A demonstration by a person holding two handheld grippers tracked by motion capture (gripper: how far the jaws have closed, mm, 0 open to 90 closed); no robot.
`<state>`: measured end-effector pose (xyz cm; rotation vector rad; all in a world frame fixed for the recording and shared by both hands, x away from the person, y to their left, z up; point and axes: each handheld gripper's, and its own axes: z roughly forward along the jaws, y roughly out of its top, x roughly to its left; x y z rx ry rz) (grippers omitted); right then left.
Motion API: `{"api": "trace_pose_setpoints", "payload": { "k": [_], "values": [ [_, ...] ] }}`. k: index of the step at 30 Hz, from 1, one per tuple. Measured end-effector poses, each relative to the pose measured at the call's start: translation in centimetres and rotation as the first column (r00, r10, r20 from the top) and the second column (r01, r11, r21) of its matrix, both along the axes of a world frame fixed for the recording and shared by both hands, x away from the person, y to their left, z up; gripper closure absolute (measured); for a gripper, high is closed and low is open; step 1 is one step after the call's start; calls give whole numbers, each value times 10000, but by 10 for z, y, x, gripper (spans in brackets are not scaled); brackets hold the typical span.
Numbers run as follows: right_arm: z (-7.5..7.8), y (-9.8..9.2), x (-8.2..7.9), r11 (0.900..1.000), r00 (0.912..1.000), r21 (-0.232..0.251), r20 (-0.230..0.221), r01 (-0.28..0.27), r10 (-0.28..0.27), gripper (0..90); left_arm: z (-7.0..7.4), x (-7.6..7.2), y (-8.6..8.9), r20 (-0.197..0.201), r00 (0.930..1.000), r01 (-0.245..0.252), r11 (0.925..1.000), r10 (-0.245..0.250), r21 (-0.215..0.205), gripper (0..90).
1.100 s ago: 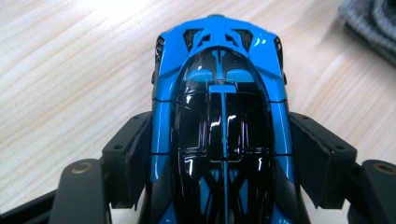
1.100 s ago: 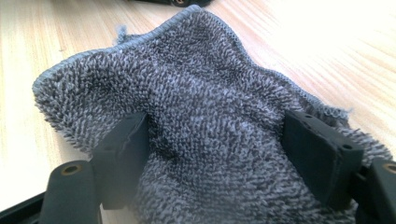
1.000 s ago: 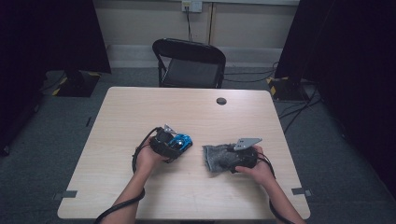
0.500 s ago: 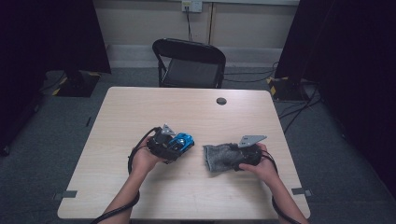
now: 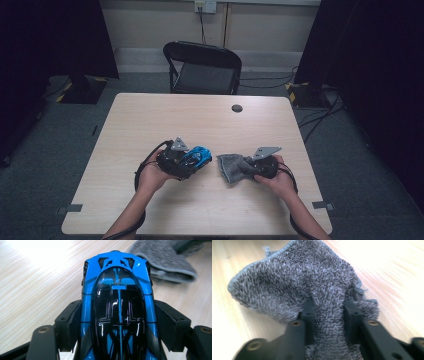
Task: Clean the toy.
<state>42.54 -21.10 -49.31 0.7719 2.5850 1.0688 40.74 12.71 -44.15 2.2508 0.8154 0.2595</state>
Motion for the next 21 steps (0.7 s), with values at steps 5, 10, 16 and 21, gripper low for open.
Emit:
{"api": "trace_pose_setpoints", "payload": {
  "k": [5, 10, 16, 21],
  "values": [
    [13, 3, 5, 9963, 9960, -22, -212, 864, -864, 750, 1, -8, -2, 12, 9995, 306, 9995, -306, 31, 282],
    [43, 7, 27, 9615, 9687, 1207, -32, 2467, -2481, 750, 5, -14, -9, 91, 9983, 579, 9981, -577, -231, 282],
    [60, 35, 52, 9391, 9543, 1743, -129, 2961, -2985, 750, 8, -21, -26, 249, 9930, 1165, 9925, -1157, -361, 282],
    [58, 71, 49, 9658, 9790, 1598, -315, 2040, -2016, 750, 7, -17, -29, 355, 9945, 999, 9940, -984, -448, 282]
  ]
}}
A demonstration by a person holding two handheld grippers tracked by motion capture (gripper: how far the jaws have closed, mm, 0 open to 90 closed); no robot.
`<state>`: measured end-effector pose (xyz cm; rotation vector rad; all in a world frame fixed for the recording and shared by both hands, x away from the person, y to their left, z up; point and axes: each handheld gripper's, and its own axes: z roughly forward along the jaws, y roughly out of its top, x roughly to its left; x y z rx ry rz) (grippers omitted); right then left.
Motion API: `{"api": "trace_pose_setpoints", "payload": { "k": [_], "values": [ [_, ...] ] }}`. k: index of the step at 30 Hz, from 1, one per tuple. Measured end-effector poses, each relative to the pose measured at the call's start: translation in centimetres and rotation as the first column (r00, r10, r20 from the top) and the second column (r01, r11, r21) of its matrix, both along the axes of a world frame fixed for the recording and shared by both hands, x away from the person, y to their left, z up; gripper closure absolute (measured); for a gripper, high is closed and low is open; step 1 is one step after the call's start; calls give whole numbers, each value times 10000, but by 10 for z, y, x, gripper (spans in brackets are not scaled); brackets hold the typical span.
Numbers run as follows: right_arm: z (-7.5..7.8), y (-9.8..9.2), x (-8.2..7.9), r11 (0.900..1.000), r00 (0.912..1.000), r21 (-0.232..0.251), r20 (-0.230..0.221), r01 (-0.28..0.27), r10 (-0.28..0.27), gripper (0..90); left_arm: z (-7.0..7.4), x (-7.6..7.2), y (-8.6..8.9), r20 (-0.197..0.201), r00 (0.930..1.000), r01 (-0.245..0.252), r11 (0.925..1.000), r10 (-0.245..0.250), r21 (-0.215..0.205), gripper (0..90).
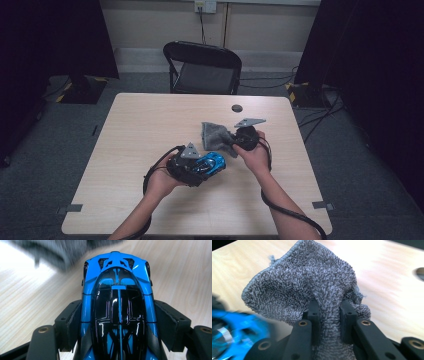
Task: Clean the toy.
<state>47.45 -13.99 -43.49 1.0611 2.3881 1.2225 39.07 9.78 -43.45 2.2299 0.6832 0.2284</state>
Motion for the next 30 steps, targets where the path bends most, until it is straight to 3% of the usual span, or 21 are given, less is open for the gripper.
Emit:
{"api": "trace_pose_setpoints", "payload": {
  "k": [2, 5, 7, 15, 17, 24, 30],
  "values": [
    [-2, 5, -4, 9997, 9998, -153, -19, -201, 200, 750, 0, 3, 4, -19, 9998, -194, 9998, 194, -23, 282],
    [-5, 6, -8, 9990, 9987, 23, -252, -452, 453, 750, -2, 5, 9, 148, 9988, -463, 9988, 460, 183, 282],
    [-6, 5, -11, 9980, 9972, 120, -421, -620, 625, 750, -4, 7, 11, 79, 9982, -588, 9983, 588, 57, 282],
    [-8, 1, -20, 9952, 9936, 170, -578, -964, 972, 752, -8, 11, 14, 263, 9962, -841, 9960, 833, 311, 281],
    [-8, 0, -21, 9948, 9927, 244, -676, -989, 1004, 752, -9, 13, 17, 128, 9952, -968, 9950, 966, 248, 282],
    [-9, 5, -28, 9895, 9864, 345, -811, -1406, 1430, 753, -11, 18, 29, 247, 9884, -1509, 9878, 1501, 387, 282],
    [-12, 11, -34, 9823, 9777, 520, -1002, -1798, 1843, 753, -11, 22, 42, 181, 9804, -1967, 9801, 1963, 268, 281]
  ]
}}
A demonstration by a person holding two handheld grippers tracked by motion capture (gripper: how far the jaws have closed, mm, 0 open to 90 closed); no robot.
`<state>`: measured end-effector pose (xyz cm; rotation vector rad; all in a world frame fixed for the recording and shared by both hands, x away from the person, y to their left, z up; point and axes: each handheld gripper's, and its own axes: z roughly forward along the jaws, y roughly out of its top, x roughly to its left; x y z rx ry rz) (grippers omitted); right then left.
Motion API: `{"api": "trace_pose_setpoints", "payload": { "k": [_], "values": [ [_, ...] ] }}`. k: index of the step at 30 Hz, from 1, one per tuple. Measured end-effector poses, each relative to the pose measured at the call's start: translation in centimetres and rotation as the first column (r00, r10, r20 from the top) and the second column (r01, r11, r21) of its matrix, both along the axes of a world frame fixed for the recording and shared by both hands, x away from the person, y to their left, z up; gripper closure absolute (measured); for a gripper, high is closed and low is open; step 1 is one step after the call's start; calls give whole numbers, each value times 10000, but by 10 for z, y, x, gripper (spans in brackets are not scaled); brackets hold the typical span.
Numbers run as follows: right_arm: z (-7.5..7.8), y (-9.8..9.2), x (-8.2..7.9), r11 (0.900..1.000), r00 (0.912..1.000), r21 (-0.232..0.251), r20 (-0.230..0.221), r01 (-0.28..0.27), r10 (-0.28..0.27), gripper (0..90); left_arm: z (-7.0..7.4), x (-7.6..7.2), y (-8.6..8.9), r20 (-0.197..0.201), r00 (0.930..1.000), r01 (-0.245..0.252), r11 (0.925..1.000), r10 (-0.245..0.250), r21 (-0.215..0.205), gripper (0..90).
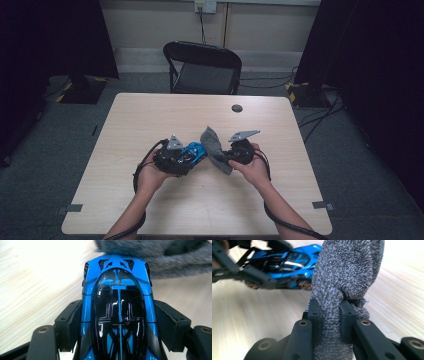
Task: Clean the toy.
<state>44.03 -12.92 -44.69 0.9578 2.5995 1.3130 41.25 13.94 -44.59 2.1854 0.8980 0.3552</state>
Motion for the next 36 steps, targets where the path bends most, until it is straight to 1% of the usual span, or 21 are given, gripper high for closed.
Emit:
{"api": "trace_pose_setpoints", "payload": {
  "k": [5, 6, 7, 8, 9, 11, 13, 14, 16, 19, 21, 23, 24, 25, 28, 30, 32, 34, 36],
  "values": [
    [-1, 4, -6, 9992, 9992, 161, -199, -357, 360, 753, 0, 3, 8, 140, 9994, -331, 9994, 330, 58, 281],
    [-1, 5, -7, 9987, 9986, 174, -216, -477, 480, 752, 0, 4, 10, 98, 9993, -370, 9993, 370, 10, 281],
    [-1, 5, -8, 9982, 9981, 194, -239, -563, 568, 752, -1, 5, 12, 144, 9990, -426, 9991, 426, -23, 281],
    [0, 6, -9, 9980, 9978, 175, -233, -611, 615, 753, 0, 5, 13, 89, 9988, -487, 9988, 488, -108, 281],
    [1, 6, -10, 9974, 9973, 156, -223, -702, 705, 753, 0, 6, 15, 178, 9983, -557, 9984, 559, -79, 282],
    [5, 5, -13, 9961, 9960, 105, -150, -874, 876, 753, 1, 7, 19, 160, 9973, -719, 9972, 722, -210, 281],
    [8, 5, -16, 9933, 9934, -126, -28, -1147, 1146, 753, 3, 8, 24, 151, 9962, -853, 9958, 858, -342, 281],
    [9, 3, -18, 9930, 9933, -227, 7, -1157, 1157, 753, 3, 8, 26, 198, 9959, -879, 9955, 886, -353, 282],
    [10, 0, -19, 9940, 9941, -156, 28, -1083, 1084, 753, 5, 8, 28, 259, 9954, -911, 9952, 921, -366, 281],
    [13, -10, -15, 9980, 9979, -83, 132, -629, 630, 753, 8, 6, 29, 306, 9955, -883, 9950, 898, -466, 281],
    [13, -18, -9, 9999, 9998, -14, 159, -147, 147, 752, 10, 4, 27, 380, 9961, -778, 9959, 796, -464, 281],
    [15, -26, -3, 9996, 9991, -144, 356, 234, -229, 753, 12, 3, 24, 363, 9970, -667, 9964, 686, -515, 281],
    [16, -30, 0, 9985, 9979, -325, 484, 446, -430, 752, 13, 2, 22, 347, 9977, -565, 9969, 584, -540, 281],
    [17, -33, 4, 9971, 9964, -405, 579, 637, -613, 753, 13, 2, 21, 394, 9979, -494, 9975, 514, -505, 281],
    [20, -43, 16, 9914, 9902, -437, 717, 1235, -1202, 752, 15, -1, 15, 414, 9987, -286, 9983, 308, -517, 281],
    [23, -48, 23, 9873, 9853, -302, 746, 1561, -1535, 753, 16, -2, 11, 478, 9987, -167, 9987, 190, -481, 281],
    [27, -51, 29, 9812, 9787, -262, 806, 1914, -1888, 752, 17, -4, 8, 479, 9988, -37, 9989, 60, -467, 281],
    [29, -52, 33, 9779, 9757, -49, 682, 2088, -2080, 752, 18, -6, 4, 481, 9988, 70, 9988, -46, -478, 281],
    [32, -51, 36, 9764, 9742, -106, 712, 2156, -2143, 753, 18, -7, 1, 503, 9985, 244, 9989, -224, -397, 281]
  ]
}}
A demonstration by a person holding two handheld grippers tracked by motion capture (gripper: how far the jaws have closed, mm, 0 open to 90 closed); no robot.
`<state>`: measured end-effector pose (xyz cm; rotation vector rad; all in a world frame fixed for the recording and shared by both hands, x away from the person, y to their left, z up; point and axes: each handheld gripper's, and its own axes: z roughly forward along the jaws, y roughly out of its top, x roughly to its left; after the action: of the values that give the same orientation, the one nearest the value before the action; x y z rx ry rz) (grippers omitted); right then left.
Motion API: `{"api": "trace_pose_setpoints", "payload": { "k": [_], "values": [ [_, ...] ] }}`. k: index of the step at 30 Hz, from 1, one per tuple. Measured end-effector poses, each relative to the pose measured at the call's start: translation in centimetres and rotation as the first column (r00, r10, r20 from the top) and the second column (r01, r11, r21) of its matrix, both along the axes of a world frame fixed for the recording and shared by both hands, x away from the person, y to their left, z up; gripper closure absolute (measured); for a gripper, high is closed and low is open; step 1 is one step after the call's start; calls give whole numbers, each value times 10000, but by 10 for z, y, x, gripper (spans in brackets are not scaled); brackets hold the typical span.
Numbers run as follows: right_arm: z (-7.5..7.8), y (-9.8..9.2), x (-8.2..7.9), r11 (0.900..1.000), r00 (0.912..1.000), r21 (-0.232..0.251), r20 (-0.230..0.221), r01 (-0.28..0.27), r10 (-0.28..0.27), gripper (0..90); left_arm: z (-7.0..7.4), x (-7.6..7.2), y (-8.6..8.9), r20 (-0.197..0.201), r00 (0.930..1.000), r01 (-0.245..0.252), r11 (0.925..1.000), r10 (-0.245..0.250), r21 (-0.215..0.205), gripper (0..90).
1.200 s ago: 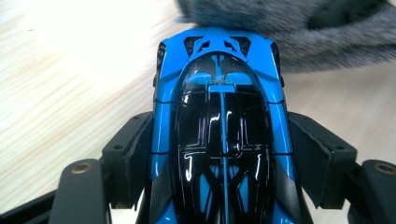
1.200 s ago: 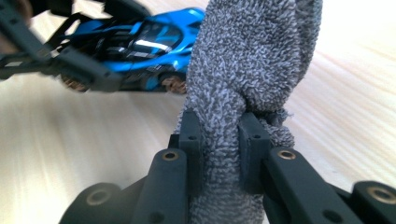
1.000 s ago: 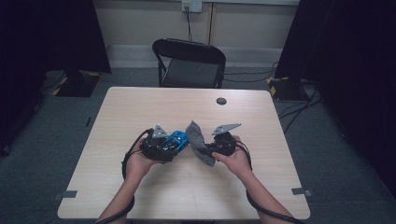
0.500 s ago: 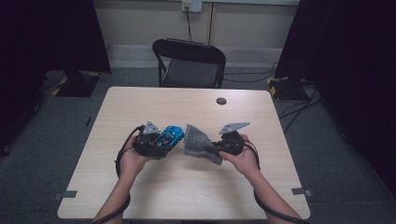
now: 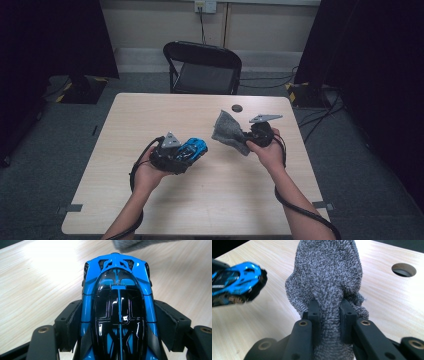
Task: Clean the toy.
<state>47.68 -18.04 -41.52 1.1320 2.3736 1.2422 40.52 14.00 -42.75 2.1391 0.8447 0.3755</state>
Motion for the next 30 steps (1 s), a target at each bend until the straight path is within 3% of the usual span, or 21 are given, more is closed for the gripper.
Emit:
{"api": "trace_pose_setpoints", "payload": {
  "k": [7, 12, 20, 30],
  "values": [
    [1, 19, 5, 9995, 9996, -135, -92, -270, 269, 752, 0, -4, -14, -52, 9988, 481, 9988, -481, 24, 281],
    [-1, 35, 5, 9982, 9982, 121, -138, -589, 591, 752, 0, -7, -20, -87, 9973, 727, 9973, -728, -19, 281],
    [-5, 53, -2, 9896, 9895, 326, -316, -1399, 1409, 752, -8, -3, -14, -92, 9990, 447, 9989, -446, 107, 281],
    [-13, 55, -9, 9829, 9821, 441, -530, -1786, 1808, 752, -12, 0, -10, -185, 9994, 310, 9994, -307, 153, 281]
  ]
}}
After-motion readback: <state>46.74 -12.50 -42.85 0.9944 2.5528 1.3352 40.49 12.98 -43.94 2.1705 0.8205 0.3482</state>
